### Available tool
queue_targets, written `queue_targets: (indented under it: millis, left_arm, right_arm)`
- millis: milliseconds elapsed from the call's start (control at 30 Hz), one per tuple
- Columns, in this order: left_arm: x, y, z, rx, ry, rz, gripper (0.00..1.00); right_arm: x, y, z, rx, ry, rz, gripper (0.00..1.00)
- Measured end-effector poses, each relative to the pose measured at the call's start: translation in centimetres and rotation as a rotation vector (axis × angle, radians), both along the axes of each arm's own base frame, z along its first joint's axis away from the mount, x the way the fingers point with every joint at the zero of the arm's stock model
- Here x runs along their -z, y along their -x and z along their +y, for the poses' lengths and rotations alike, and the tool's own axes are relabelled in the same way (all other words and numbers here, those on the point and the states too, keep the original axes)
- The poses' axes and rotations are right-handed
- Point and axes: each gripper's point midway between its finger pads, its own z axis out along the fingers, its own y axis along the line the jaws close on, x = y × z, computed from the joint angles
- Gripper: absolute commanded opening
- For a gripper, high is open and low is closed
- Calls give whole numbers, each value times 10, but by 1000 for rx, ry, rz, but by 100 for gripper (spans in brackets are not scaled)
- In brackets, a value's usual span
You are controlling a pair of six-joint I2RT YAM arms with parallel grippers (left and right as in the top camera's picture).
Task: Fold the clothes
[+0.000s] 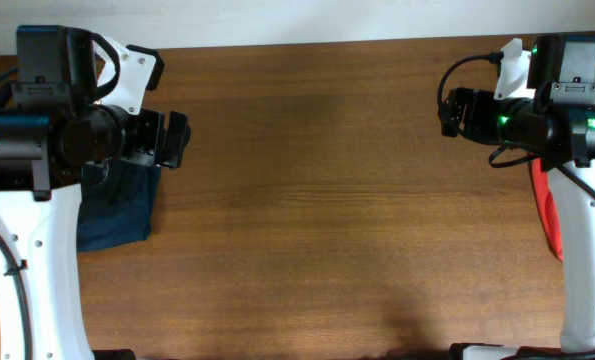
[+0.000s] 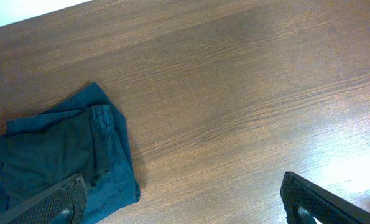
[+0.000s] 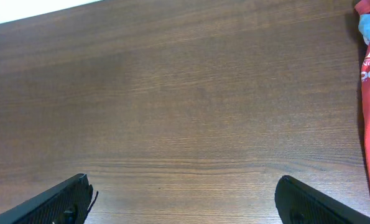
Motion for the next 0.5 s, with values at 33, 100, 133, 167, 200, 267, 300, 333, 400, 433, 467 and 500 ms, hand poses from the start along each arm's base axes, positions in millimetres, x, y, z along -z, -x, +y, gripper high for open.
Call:
queue_targets:
  millis: [33, 100, 133, 167, 200, 267, 300, 333, 400, 433, 467, 500]
  left_arm:
    - [0, 0, 0, 0, 0, 0, 99]
    - [0, 0, 0, 0, 0, 0, 99]
    - [0, 0, 0, 0, 0, 1, 99]
    - [0, 0, 0, 0, 0, -1, 99]
    - [0, 0, 0, 0, 0, 0, 99]
    - [0, 0, 0, 0, 0, 0, 99]
    - [0, 0, 0, 0, 0, 0, 99]
    - [0, 0, 0, 0, -1, -1, 99]
    - [0, 0, 0, 0, -1, 0, 99]
    - [0, 0, 0, 0, 0, 0, 99]
    - [0, 0, 0, 0, 0, 0, 99]
    - [0, 0, 0, 0, 0, 0, 99]
  right_arm:
    - [1, 1, 0, 0, 0, 5, 99]
    - [4, 10, 1, 1, -2, 37, 99]
    - [3, 14, 0, 3, 6, 41, 99]
    - [0, 22, 0, 3, 14, 46, 99]
    - [-5, 29, 0, 5, 21, 42, 99]
    - [-44, 60, 6, -4, 40, -73, 99]
    - [-55, 68, 8, -8, 46, -110, 99]
    - [-64, 76, 9, -12, 52, -144, 99]
    - [-90, 96, 12, -29, 73, -242, 99]
    - [-101, 104, 13, -34, 85, -290, 99]
    - [-114, 112, 12, -43, 106, -356, 99]
    - [-125, 118, 12, -51, 125, -416, 99]
